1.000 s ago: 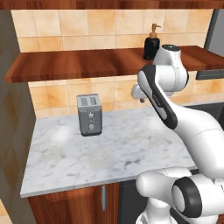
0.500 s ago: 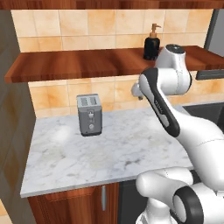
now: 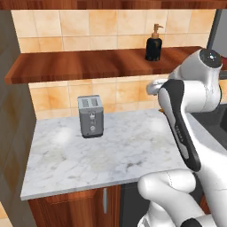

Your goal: Open the cabinet. Pick the soap dispenser and place it next to the sink. Then close the cabinet.

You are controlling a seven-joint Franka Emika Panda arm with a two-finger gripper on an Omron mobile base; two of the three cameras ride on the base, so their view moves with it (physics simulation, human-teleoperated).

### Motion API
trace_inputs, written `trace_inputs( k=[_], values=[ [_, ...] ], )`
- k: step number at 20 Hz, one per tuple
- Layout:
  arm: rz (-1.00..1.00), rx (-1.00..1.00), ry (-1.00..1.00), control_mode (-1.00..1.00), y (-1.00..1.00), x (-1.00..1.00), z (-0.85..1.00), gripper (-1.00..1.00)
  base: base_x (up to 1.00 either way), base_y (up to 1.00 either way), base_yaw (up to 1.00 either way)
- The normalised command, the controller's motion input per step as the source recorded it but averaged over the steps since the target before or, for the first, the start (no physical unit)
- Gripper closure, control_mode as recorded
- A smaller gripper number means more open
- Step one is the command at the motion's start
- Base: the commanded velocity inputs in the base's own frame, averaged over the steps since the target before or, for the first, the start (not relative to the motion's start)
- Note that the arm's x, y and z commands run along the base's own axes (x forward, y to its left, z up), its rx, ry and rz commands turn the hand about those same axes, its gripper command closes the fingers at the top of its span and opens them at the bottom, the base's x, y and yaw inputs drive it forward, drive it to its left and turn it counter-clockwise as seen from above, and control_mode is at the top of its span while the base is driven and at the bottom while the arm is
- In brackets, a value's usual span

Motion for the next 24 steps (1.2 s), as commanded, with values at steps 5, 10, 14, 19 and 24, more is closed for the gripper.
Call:
trace_inputs(
  k=[5, 10, 14, 19, 24],
  values=[
    [-0.08, 0.00, -0.30, -1.00, -0.24, -0.18, 0.56, -1.00, 0.00, 0.00, 0.00],
    [-0.13, 0.01, -0.19, -1.00, -0.19, 0.00, 0.66, -1.00, 0.00, 0.00, 0.00],
    [-0.14, 0.01, -0.04, -1.00, -0.13, 0.00, 0.65, -1.00, 0.00, 0.00, 0.00],
    [-0.03, 0.02, 0.00, -1.00, -0.13, 0.11, 0.18, -1.00, 0.00, 0.00, 0.00],
    [0.15, 0.00, 0.02, -1.00, -0.41, 0.37, 0.01, -1.00, 0.00, 0.00, 0.00]
  ],
)
